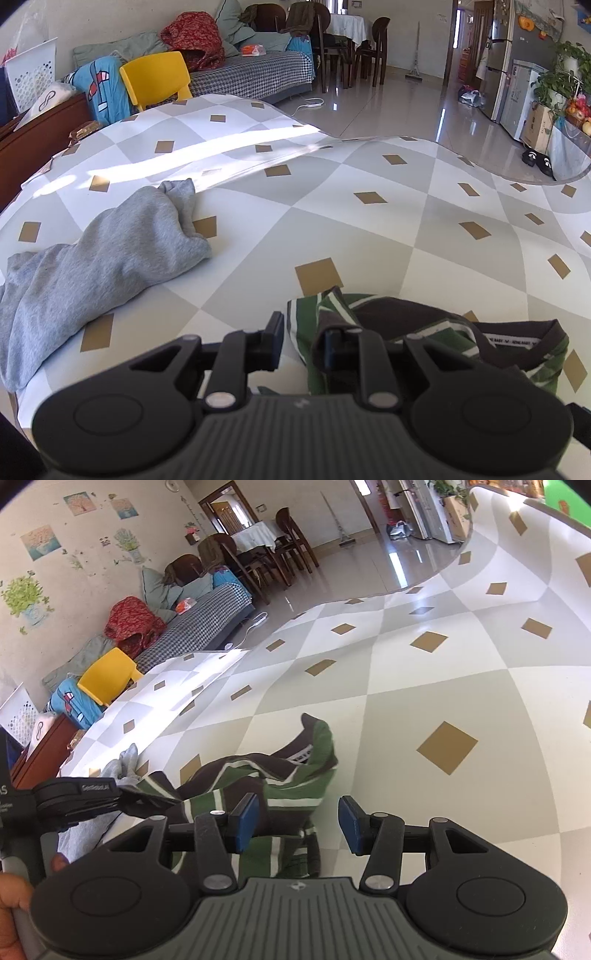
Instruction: Fold clothes
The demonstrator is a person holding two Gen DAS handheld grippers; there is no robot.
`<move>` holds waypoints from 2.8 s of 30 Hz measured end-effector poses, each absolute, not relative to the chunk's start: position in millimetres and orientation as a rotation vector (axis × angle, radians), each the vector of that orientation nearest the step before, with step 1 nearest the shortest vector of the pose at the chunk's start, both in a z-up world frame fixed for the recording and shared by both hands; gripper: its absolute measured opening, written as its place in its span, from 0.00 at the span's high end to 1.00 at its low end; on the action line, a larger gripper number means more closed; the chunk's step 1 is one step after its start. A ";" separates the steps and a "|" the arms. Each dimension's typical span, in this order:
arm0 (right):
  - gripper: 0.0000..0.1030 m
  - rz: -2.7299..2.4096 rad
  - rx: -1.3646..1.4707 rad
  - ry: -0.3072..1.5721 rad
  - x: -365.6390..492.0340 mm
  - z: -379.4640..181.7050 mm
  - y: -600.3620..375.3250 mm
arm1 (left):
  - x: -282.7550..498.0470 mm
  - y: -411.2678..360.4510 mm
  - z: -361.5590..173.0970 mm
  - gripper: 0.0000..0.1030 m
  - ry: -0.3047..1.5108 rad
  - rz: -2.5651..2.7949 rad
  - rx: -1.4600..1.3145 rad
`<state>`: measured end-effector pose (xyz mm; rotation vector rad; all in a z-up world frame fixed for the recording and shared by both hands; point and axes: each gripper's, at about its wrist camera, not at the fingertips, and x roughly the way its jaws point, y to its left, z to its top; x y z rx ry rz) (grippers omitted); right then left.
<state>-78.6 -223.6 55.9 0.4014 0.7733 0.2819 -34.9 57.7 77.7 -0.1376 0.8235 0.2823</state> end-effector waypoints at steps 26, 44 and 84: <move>0.55 0.695 -0.028 0.672 -111.6 51.3 -93.3 | -49.7 87.1 47.8 0.73 0.895 0.305 -0.224; 0.91 0.595 -0.036 0.593 -103.4 52.7 -108.8 | -49.3 87.8 42.2 0.68 0.861 0.365 -0.176; 0.59 0.582 0.107 0.541 -119.4 72.8 -122.1 | -68.6 93.6 37.9 0.66 0.922 0.316 -0.186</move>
